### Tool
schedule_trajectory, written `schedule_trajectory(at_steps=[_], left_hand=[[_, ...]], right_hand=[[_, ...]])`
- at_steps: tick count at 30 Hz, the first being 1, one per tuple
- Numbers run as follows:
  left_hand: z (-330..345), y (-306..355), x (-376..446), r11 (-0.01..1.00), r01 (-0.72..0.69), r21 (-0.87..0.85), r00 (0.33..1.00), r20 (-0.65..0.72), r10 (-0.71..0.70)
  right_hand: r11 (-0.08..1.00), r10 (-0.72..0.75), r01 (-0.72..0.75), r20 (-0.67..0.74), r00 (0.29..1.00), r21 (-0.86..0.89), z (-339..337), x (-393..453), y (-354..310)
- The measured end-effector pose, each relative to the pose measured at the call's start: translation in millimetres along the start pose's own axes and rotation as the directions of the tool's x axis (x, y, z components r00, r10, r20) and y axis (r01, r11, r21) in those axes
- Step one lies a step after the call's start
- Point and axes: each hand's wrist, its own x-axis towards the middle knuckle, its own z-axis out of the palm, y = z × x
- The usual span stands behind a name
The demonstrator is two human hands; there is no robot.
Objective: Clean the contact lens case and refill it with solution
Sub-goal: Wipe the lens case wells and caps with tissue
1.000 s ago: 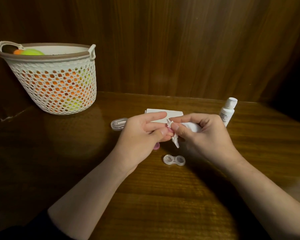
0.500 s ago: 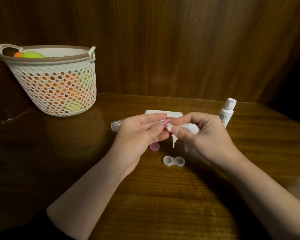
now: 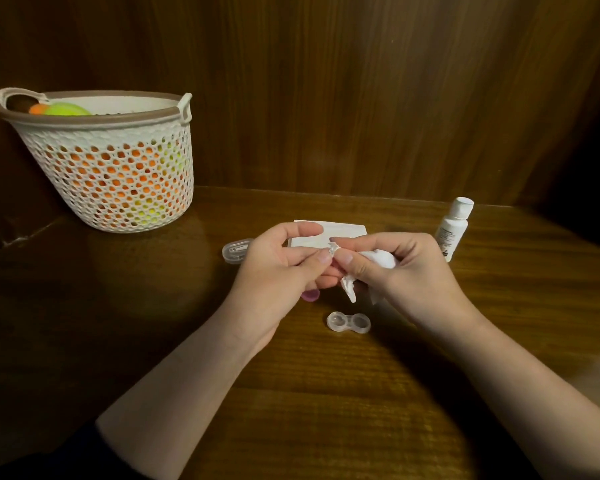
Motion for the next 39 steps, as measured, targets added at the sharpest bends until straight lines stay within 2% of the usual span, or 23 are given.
schedule_trajectory(at_steps=[6,11,19,24,30,33,36,39], left_hand=[[0.4,-2.8,3.0,0.987,0.055,-0.149,0.998,-0.028,-0.060],[-3.0,-4.9,4.8,0.979,0.082,-0.189,0.996,0.048,-0.075],[-1.8,-6.7,6.5,0.981,0.088,-0.170,0.995,0.059,-0.079],[2.8,-3.8,6.2,0.991,0.074,-0.114,0.995,0.080,-0.065],[2.7,-2.1,1.3,1.000,0.007,0.024,0.995,0.102,-0.009],[1.1,-1.5,2.0,0.999,-0.003,0.034,0.997,0.075,0.001],[-1.6,-0.1,2.0,1.000,0.000,0.001,0.998,0.063,0.000],[-2.5,0.2,0.9,1.000,-0.016,0.010,0.999,0.042,0.016]], right_hand=[[0.996,-0.061,0.060,-0.008,0.998,-0.059,2.0,0.4,-1.5],[0.984,-0.035,0.024,-0.056,0.998,-0.174,-0.3,3.0,0.9],[0.952,-0.005,-0.020,-0.082,0.997,-0.304,1.0,4.6,1.0],[0.985,0.076,-0.090,-0.102,0.992,-0.145,1.4,4.3,3.7],[0.988,0.138,-0.135,-0.040,0.990,0.079,-0.7,2.2,2.6],[0.955,0.212,-0.212,0.023,0.977,0.207,-3.7,2.9,3.0],[0.923,0.248,-0.273,0.123,0.961,0.272,-4.0,2.9,0.9],[0.918,0.268,-0.295,0.131,0.954,0.265,-2.3,1.9,-2.2]])
